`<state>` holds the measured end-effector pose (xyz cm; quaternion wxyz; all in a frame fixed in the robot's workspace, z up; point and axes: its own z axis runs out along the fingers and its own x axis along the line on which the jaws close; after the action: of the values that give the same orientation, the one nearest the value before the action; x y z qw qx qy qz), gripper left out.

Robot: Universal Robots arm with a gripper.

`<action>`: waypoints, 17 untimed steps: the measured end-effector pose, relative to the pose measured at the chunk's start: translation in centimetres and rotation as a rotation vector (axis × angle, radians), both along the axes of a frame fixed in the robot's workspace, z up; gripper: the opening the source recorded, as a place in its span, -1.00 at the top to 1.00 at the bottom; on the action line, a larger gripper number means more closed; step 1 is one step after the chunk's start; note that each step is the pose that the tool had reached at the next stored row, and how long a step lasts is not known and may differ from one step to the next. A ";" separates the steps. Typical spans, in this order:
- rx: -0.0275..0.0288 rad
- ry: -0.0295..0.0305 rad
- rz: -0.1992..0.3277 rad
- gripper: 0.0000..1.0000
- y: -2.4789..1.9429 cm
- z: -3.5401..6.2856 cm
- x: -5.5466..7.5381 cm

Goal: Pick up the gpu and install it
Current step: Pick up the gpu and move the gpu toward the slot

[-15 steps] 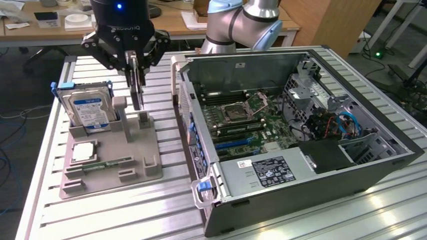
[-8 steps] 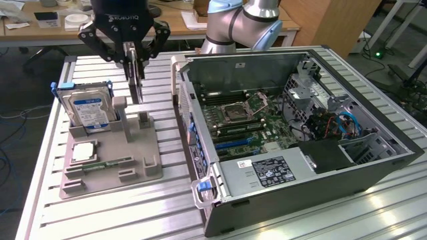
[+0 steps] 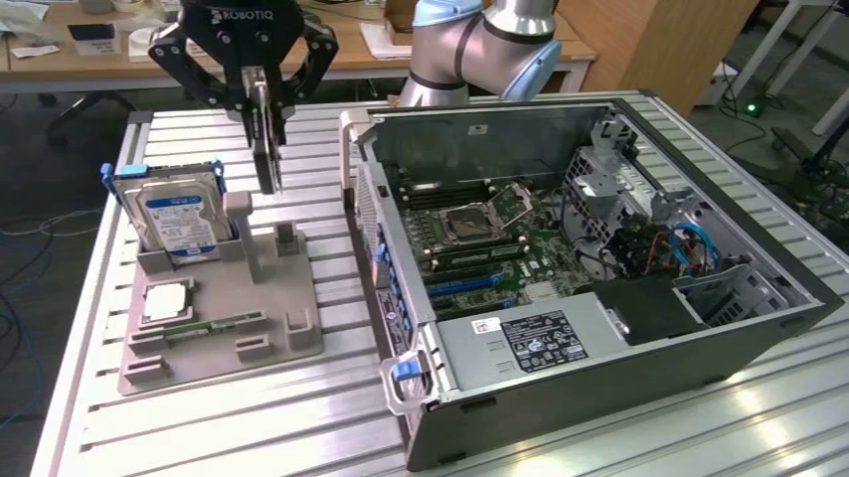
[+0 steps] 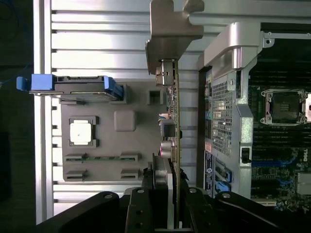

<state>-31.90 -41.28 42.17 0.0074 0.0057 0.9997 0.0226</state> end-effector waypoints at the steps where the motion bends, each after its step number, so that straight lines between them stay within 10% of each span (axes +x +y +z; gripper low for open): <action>1: 0.0000 0.0000 0.000 0.44 0.00 0.15 0.0; 17: 0.0001 0.0000 0.000 0.44 0.00 0.56 0.1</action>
<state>-31.77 -41.28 42.72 0.0074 0.0057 0.9997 0.0226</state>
